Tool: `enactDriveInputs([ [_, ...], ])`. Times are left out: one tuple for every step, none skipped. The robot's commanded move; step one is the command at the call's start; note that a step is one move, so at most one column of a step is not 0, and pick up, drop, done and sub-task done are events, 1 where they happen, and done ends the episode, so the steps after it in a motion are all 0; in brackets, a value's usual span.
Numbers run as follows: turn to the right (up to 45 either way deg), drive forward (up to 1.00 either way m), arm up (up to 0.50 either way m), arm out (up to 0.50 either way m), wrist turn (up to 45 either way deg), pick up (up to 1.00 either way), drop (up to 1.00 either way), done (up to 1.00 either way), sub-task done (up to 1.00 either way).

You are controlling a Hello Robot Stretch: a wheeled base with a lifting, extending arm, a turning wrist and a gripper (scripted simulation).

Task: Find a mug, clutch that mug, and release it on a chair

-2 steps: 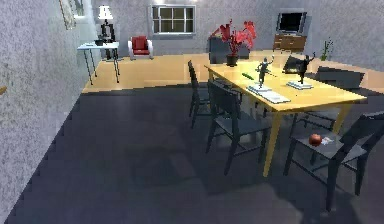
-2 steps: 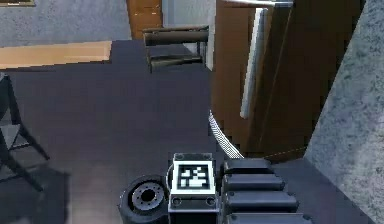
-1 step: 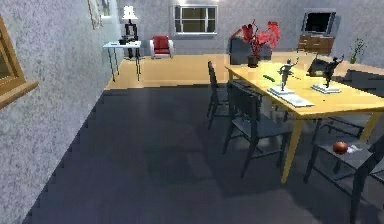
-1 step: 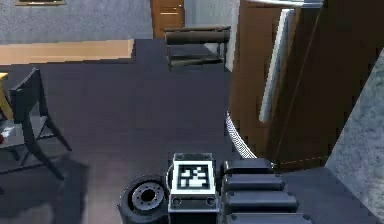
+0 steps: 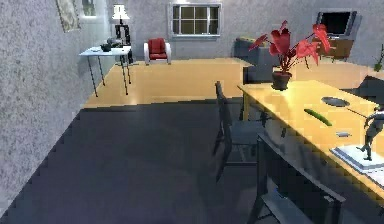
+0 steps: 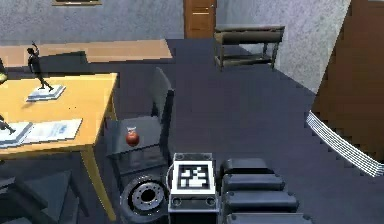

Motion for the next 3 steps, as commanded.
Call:
enactDriveInputs([
  [-3.0,0.0,0.0,0.0,0.0,0.0,0.0,0.0,0.0],
  [0.0,0.25,0.0,0.0,0.0,0.0,0.0,0.0,0.0],
  [45.0,0.0,0.0,0.0,0.0,0.0,0.0,0.0,0.0],
])
